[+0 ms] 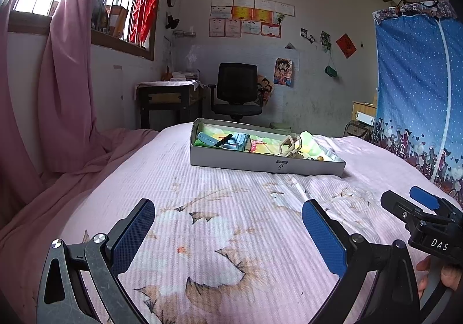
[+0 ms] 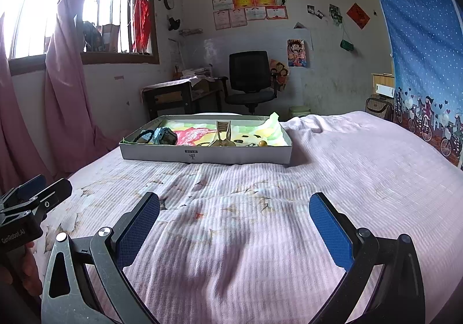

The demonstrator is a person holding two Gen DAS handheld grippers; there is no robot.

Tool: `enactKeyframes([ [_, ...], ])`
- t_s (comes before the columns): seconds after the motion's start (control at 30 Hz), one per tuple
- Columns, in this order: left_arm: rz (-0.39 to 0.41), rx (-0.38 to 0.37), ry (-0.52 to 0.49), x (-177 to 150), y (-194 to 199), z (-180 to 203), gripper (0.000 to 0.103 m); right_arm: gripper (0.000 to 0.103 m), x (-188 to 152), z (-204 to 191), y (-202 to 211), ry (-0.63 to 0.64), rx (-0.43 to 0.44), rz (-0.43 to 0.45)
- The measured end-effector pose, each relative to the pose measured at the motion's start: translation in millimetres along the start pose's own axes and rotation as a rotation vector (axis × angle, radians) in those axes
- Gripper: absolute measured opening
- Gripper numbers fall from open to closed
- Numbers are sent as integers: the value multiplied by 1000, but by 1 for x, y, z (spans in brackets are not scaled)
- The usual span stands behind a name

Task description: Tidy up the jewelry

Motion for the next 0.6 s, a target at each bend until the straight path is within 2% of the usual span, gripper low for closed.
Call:
enactKeyframes([
  [0.6, -1, -1, 2, -1, 0, 1, 102, 102, -1, 0, 0, -4, -1, 0],
])
Point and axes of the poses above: each gripper's, at about its wrist camera, not at the fingertips, and y roughly against the way its jaws point, z to its right, x to its top, the point moved 9 cm from there along -y, roughly the way its jaws point, and after that the axes turned 14 degrees about -x, right-handed, at the moved point
